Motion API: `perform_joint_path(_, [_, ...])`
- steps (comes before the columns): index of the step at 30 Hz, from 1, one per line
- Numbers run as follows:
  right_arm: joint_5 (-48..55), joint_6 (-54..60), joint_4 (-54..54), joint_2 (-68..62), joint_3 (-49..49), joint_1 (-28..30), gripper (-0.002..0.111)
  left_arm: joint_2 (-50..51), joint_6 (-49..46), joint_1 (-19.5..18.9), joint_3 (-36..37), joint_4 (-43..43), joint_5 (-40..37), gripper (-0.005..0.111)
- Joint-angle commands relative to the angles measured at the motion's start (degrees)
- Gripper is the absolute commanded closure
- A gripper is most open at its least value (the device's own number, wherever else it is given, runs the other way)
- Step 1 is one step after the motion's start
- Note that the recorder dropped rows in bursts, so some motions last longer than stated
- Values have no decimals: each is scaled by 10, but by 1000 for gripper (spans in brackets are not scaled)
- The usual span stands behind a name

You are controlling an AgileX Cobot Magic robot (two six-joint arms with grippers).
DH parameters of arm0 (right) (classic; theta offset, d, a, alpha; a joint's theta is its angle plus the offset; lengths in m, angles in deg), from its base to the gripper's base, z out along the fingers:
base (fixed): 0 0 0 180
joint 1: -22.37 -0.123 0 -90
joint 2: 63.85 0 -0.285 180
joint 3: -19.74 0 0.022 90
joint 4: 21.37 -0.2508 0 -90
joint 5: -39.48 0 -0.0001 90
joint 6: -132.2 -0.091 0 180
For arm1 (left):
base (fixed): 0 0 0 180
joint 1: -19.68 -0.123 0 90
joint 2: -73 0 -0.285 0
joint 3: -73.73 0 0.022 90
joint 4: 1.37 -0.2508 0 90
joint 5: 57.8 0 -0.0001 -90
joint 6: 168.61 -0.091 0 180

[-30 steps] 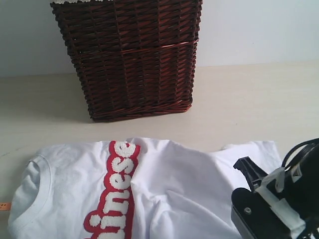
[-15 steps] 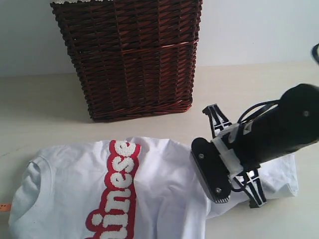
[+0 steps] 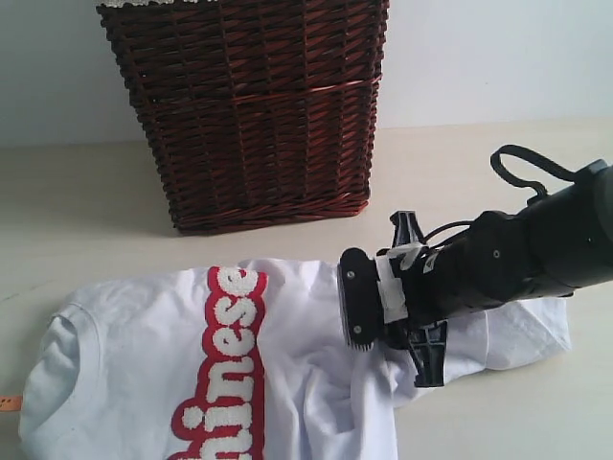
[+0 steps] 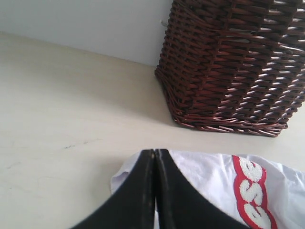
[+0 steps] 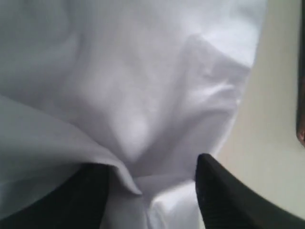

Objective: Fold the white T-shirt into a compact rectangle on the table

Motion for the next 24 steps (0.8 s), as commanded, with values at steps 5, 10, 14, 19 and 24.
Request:
perform_joint_path(5, [-56,-292,-126,94,-3,16,52,-4,2,2,1,2,-1,107])
perform_joint_path(10, [42,-369,-124,212,-3,68,52,-4,2,2,1,2,-1,107])
perform_joint_path(14, [241,-361,-78,262,-3,127,53,-4,2,2,1,2,-1,107])
perform_joint_path(19, [342,-327,-57,257,-3,174,54,-4,2,2,1,2,-1,107])
perform_joint_path(24, [433,-332,39,254,-1,180,54,-4,2,2,1,2,-1,107])
